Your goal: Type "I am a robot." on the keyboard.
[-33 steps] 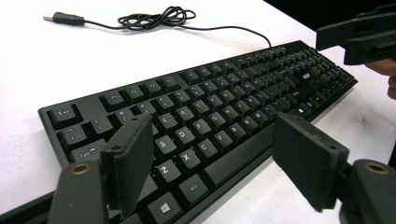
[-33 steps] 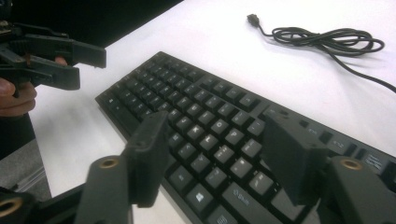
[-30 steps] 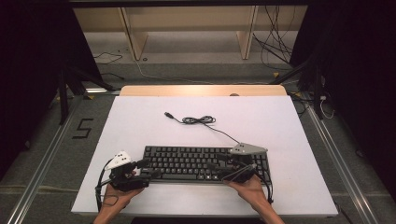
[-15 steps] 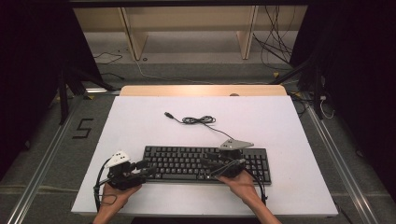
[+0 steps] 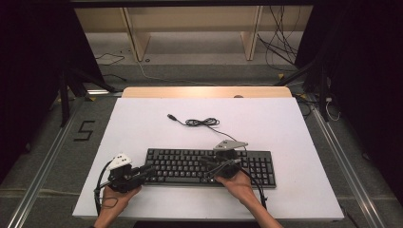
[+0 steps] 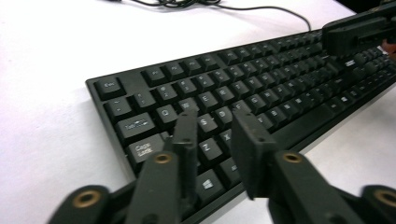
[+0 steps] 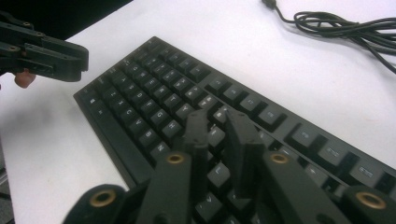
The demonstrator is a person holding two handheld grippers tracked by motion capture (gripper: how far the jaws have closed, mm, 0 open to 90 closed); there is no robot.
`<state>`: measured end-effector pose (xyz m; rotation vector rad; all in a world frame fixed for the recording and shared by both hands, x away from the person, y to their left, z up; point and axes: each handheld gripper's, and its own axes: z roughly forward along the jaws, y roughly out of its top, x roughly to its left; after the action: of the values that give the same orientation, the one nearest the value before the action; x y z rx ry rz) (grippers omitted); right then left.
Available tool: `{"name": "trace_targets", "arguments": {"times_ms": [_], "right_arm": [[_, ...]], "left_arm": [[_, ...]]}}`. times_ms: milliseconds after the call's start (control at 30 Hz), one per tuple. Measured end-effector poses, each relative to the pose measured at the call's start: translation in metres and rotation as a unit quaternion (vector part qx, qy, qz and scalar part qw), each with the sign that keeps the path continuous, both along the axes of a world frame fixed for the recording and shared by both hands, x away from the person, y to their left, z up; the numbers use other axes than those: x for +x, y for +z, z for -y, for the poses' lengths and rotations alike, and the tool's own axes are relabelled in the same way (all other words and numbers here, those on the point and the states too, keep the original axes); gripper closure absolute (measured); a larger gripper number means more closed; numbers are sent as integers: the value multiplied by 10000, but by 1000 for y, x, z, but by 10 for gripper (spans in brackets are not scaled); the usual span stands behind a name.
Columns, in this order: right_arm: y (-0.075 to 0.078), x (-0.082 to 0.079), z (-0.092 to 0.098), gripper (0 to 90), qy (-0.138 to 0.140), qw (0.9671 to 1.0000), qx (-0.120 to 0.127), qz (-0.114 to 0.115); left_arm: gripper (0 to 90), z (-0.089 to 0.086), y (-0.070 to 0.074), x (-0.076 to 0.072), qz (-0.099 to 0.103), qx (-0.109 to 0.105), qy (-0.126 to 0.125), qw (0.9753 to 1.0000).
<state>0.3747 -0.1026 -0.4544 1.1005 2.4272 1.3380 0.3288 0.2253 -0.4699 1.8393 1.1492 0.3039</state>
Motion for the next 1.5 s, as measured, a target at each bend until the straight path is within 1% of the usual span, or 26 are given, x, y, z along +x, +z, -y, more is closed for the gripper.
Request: {"name": "trace_targets", "arguments": {"times_ms": [33,67,100,167,200,233,267,300,333,367,567,600,633,667,967,1333,1500], "right_arm": [[0,0,0,857,0,10000,0,0],[0,0,0,857,0,10000,0,0],[-2,3,-5,896,-1,10000,-66,-37],[-2,4,-8,896,-8,9999,-94,-43],[-2,4,-8,900,-8,9999,-94,-43],[-2,4,-8,900,-8,9999,-94,-43],[-4,7,-12,900,-20,9998,-174,-111],[-4,7,-12,900,-20,9998,-174,-111],[-4,7,-12,900,-20,9998,-174,-111],[-7,8,-16,900,-11,9996,-227,-143],[-7,8,-16,900,-11,9996,-227,-143],[-7,8,-16,900,-11,9996,-227,-143],[-7,8,-16,900,-11,9996,-227,-143],[-17,17,-27,900,-84,9985,-489,-234],[-18,17,-27,900,-86,9985,-493,-240],[-19,18,-28,900,-94,9984,-501,-256],[-20,19,-28,900,-100,9983,-508,-261]], "left_arm": [[807,-1,-1,1,-60,103,26,9999],[871,-1,-1,1,-60,103,26,9999],[871,-1,-2,1,-77,157,39,9998],[888,-1,-2,1,-77,157,39,9998],[888,0,-3,2,-112,236,18,9997],[889,0,-3,2,-112,236,18,9997],[889,0,-3,2,-112,236,18,9997],[889,0,-5,4,-153,263,21,9995],[889,0,-5,4,-153,263,21,9995],[889,0,-5,4,-153,263,21,9995],[889,0,-5,4,-153,263,21,9995],[889,-3,-9,9,-267,364,94,9989],[890,-3,-9,9,-267,364,94,9989],[890,-3,-9,9,-267,364,94,9989],[890,-3,-9,9,-272,373,89,9989],[890,-3,-10,10,-323,398,117,9986],[889,-2,-11,11,-361,460,117,9982]]}}
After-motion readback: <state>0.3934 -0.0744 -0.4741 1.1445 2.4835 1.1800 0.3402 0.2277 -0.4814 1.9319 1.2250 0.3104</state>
